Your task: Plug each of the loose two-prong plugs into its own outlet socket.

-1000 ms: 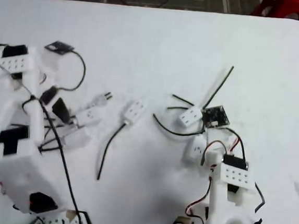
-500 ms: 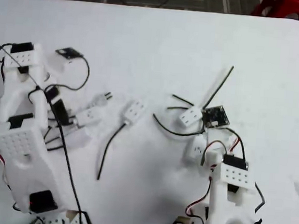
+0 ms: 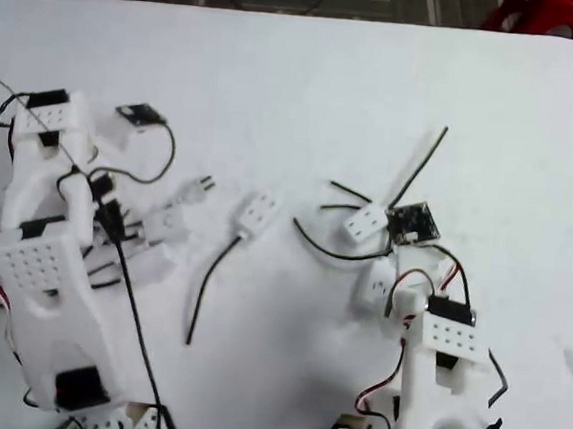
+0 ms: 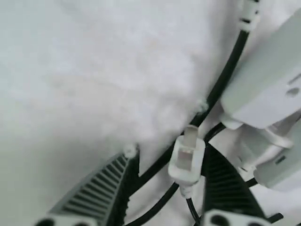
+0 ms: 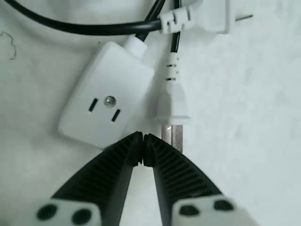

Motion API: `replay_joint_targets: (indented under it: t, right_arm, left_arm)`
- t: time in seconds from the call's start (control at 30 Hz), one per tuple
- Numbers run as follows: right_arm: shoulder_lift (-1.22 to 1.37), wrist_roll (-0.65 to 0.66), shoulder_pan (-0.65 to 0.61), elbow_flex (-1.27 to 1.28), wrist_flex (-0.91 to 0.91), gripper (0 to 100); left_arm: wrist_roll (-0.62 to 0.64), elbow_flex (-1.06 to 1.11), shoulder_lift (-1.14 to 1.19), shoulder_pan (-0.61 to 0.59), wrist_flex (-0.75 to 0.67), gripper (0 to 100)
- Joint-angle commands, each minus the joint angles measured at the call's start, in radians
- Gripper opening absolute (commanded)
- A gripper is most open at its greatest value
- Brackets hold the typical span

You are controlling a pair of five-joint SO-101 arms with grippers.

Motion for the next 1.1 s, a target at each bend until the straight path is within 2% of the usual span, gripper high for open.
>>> replay_joint_targets:
  t: [0.0,0.13,0.27,0.5,0.7,0.87,1.07]
  right_arm:
    - [-0.028,0.002,-0.008,-0.005,-0.013,2.5]
    - [-0.028,0.002,-0.008,-0.005,-0.013,2.5]
    - [-0.028,0.002,-0.008,-0.005,-0.013,2.5]
    - [-0.028,0.002,-0.008,-0.005,-0.015,2.5]
    - [-0.028,0.002,-0.008,-0.005,-0.015,2.5]
    - [-0.028,0.002,-0.008,-0.005,-0.016,2.5]
    - [-0.027,0.002,-0.008,-0.005,-0.027,2.5]
  left_arm:
    - [-0.014,-0.028,0.035,0.004,-0.055,21]
    - [-0.014,-0.063,0.033,0.012,-0.044,18]
    - [-0.014,-0.149,0.033,0.015,0.008,2]
    - [-0.009,-0.339,0.033,0.015,0.184,2]
    - [0.014,-0.411,0.019,-0.002,0.196,2]
    - [0.014,-0.339,-0.137,0.005,0.196,2]
    - [0.009,-0.041,-0.449,0.088,0.195,2]
